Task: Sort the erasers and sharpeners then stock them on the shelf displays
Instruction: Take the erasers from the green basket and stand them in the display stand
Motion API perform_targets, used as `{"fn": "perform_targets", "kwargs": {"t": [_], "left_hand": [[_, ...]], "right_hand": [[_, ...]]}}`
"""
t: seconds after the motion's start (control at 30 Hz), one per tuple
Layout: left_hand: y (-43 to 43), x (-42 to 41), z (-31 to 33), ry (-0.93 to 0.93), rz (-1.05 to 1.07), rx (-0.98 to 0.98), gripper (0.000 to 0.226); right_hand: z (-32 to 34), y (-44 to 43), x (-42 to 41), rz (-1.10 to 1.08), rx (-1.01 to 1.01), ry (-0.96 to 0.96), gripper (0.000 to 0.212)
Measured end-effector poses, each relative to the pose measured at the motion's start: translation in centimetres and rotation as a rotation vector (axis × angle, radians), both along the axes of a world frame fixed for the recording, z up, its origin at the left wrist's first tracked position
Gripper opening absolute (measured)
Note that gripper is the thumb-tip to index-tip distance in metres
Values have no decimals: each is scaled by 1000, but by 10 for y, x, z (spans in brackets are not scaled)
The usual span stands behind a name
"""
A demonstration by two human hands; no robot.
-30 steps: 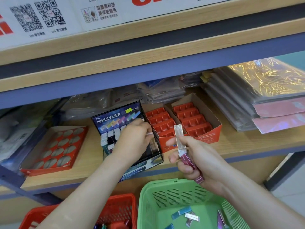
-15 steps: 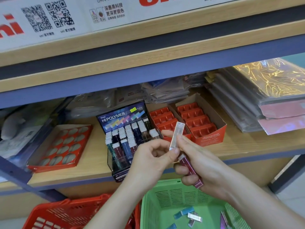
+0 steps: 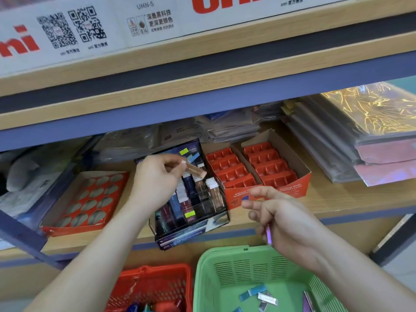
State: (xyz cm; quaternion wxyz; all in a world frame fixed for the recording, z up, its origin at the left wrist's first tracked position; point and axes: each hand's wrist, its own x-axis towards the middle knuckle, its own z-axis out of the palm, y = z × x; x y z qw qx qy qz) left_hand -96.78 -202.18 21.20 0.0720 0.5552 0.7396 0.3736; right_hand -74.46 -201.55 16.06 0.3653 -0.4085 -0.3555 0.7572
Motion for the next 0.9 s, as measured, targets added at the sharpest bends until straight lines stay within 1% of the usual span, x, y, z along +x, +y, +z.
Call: {"fn": "perform_targets", "kwargs": {"t": [0.07, 0.17, 0.33, 0.5, 0.57, 0.7, 0.8, 0.83, 0.9], "left_hand": [[8, -4, -10, 131, -13, -55, 10], [14, -8, -21, 250, -42, -81, 16], [20, -2, -24, 418, -104, -109, 21], [28, -4, -15, 531, -218, -155, 24], [31, -7, -17, 588, -255, -182, 22], [34, -7, -26, 685, -276, -230, 23], [36, -2, -34, 832, -267, -236, 22], [37, -1, -34, 843, -249, -236, 21], [40, 0, -34, 787, -205, -254, 16]], "right_hand": [[-1, 1, 1, -15, -5, 18, 63], [-2, 2, 1, -9, -20, 73, 70], [2, 0, 2, -31, -38, 203, 69], [7, -3, 1, -97, -57, 205, 60], [7, -3, 2, -111, -68, 209, 53], [9, -5, 2, -78, -41, 177, 33], [10, -6, 1, -76, -23, 163, 31], [11, -6, 1, -80, -24, 155, 30], [11, -7, 1, -75, -21, 119, 27]]}}
